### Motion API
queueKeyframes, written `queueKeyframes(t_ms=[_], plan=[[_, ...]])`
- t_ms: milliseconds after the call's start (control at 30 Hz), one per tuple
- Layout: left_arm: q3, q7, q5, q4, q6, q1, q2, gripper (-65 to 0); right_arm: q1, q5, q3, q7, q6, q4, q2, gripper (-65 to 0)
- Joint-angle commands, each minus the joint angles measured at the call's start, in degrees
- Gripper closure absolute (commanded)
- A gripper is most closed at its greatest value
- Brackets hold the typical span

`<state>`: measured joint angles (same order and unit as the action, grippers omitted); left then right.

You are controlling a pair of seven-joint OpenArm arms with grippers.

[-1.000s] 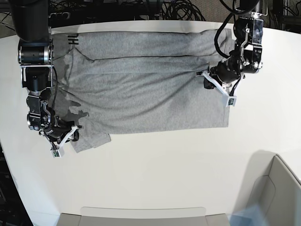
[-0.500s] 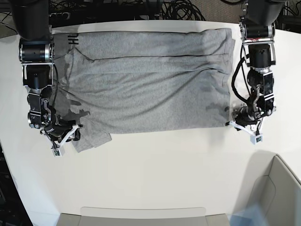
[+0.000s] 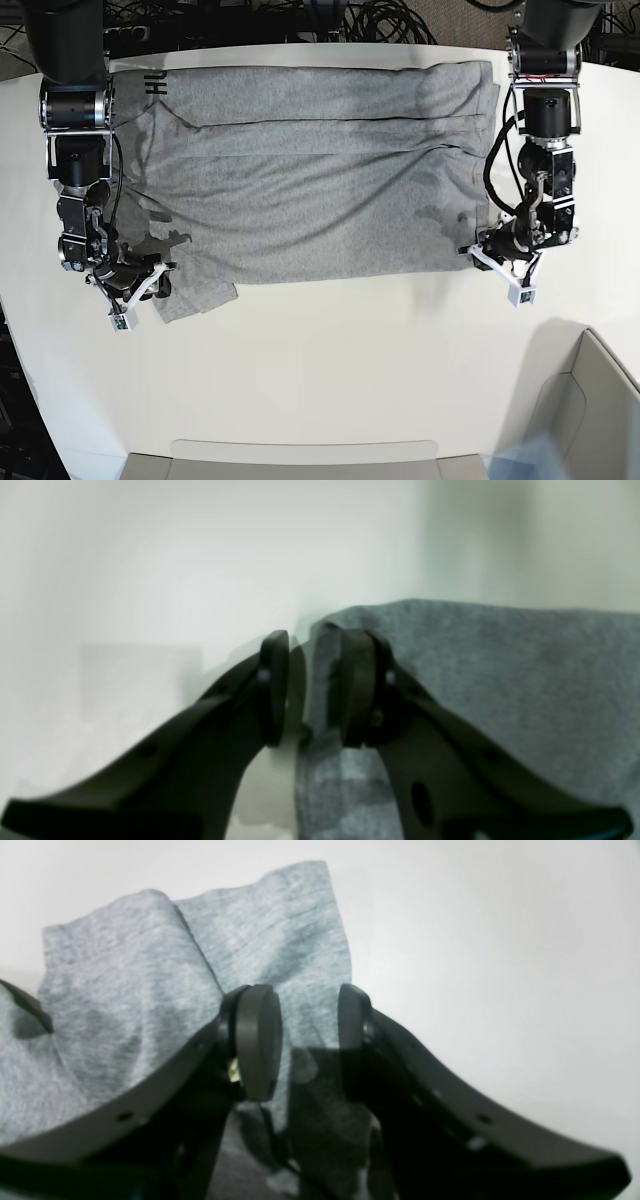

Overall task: Fold the T-shirt properly
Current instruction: 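Grasp the hem corners of the shirt with both grippers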

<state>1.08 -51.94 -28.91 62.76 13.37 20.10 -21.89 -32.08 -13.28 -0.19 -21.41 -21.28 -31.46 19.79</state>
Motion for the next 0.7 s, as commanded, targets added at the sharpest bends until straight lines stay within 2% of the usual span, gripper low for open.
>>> queueKeyframes(t_ms=[0,333,533,600,667], plan=[[-0.25,0.47,-0.41,1.46,0.30,0.87,-0.75,-18.6,-0.41,1.45,0.05,-3.16,-0.22,0.12,0.82,-21.8],[0.37,0.91,-0.41,-0.21,0.48,-2.47,-0.22,-18.7,-0.41,1.45,-0.21,-2.90,-0.22,0.12,0.56,-21.8],[0.46,1.00,-0.41,-1.88,6.02,-2.73,1.98,-18.1,-1.29,1.54,-0.30,-2.90,-0.22,0.21,-0.76,-21.6],[0.46,2.23,-0.24,-3.20,6.90,-2.65,2.94,-15.3,-1.64,1.63,-0.30,-2.90,-0.22,0.21,-0.85,-21.6],[0.46,3.28,-0.15,-4.17,7.07,-2.73,3.38,-9.0,-2.08,1.63,-0.83,-3.16,-0.22,0.30,-1.37,-20.1]])
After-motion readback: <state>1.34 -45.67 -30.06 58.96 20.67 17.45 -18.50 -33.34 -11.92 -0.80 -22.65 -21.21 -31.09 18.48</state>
